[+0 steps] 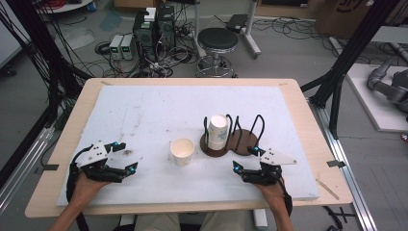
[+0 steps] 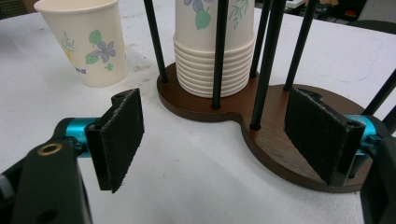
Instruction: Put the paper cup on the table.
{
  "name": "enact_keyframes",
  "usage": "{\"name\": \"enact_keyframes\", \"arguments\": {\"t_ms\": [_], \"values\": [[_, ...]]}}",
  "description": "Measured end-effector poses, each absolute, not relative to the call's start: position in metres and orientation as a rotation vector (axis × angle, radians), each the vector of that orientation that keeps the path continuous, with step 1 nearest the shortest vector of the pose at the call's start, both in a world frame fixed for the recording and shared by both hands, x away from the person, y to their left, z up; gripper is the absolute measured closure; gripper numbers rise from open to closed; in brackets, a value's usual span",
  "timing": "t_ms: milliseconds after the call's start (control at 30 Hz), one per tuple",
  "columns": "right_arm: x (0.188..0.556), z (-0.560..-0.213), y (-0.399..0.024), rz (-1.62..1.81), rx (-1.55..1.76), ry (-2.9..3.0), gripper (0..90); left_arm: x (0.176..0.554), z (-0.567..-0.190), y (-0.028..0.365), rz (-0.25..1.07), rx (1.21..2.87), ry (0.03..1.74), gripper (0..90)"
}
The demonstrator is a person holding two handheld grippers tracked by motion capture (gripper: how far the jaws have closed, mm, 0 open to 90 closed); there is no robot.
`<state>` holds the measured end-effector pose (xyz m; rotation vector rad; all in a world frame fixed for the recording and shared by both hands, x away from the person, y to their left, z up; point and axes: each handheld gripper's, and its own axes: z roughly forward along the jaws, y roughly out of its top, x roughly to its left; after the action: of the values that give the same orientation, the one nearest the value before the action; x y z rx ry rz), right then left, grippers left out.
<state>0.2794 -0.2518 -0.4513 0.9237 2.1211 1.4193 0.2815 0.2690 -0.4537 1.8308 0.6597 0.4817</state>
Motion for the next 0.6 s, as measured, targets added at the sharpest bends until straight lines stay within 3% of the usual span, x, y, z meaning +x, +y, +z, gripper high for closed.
{"name": "enact_keyframes", "arguments": {"t_ms": [600], "values": [[0.2781, -0.4515, -0.2521, 1.423, 0.922, 2.105, 20.7, 0.2748, -0.4596, 0.2797, 0.575, 1.747, 0.728, 13.8]]}}
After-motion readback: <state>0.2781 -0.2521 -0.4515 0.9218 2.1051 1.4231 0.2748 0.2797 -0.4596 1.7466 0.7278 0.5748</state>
